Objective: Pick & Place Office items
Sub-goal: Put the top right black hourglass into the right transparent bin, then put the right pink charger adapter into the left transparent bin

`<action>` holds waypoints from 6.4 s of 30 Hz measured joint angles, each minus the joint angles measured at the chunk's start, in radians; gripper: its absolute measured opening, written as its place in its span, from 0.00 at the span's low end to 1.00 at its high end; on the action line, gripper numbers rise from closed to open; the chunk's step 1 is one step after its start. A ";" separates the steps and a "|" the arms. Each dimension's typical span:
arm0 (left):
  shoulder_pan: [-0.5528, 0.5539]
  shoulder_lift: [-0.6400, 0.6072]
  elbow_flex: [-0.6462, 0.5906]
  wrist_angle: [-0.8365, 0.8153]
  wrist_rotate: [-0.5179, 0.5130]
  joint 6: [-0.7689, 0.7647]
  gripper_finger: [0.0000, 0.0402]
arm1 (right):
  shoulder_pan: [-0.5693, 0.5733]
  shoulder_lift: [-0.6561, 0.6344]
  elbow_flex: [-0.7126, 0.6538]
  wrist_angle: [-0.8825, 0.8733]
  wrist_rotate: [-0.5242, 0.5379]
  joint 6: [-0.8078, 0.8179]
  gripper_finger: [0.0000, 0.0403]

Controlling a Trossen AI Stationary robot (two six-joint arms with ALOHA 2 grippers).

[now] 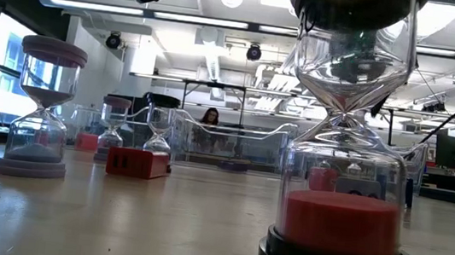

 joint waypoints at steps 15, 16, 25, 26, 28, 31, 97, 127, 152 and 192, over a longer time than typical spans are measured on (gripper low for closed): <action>-0.020 0.000 0.000 0.000 0.089 0.028 0.69 | 0.456 -0.407 0.001 0.124 -0.022 0.167 0.61; -0.027 0.000 0.000 0.000 0.093 0.033 0.69 | 0.512 -0.419 0.001 0.130 0.000 0.187 0.61; -0.071 0.000 0.000 0.014 0.127 0.040 0.69 | 0.946 -0.421 0.001 0.079 0.300 0.442 0.61; -0.076 0.000 0.000 0.015 0.144 0.047 0.69 | 0.985 -0.416 0.001 0.070 0.326 0.474 0.61; -0.087 0.000 0.000 0.014 0.158 0.051 0.69 | 1.050 -0.400 0.001 0.051 0.360 0.542 0.61; -0.106 0.000 0.000 0.014 0.168 0.051 0.69 | 1.127 -0.362 0.001 0.045 0.358 0.646 0.61; -0.217 0.001 0.000 -0.053 0.119 -0.045 0.69 | 0.873 0.174 0.000 0.024 -0.234 0.430 0.61; -0.160 0.001 0.000 -0.054 0.242 0.025 0.69 | 0.904 0.226 0.000 0.082 -0.254 0.349 0.91; -0.171 0.000 -0.001 -0.093 0.268 0.028 0.69 | 0.815 0.342 0.000 0.077 -0.366 0.148 0.87; -0.136 0.000 -0.001 -0.095 0.301 0.051 0.69 | 0.822 0.349 -0.152 0.278 -0.333 0.227 0.86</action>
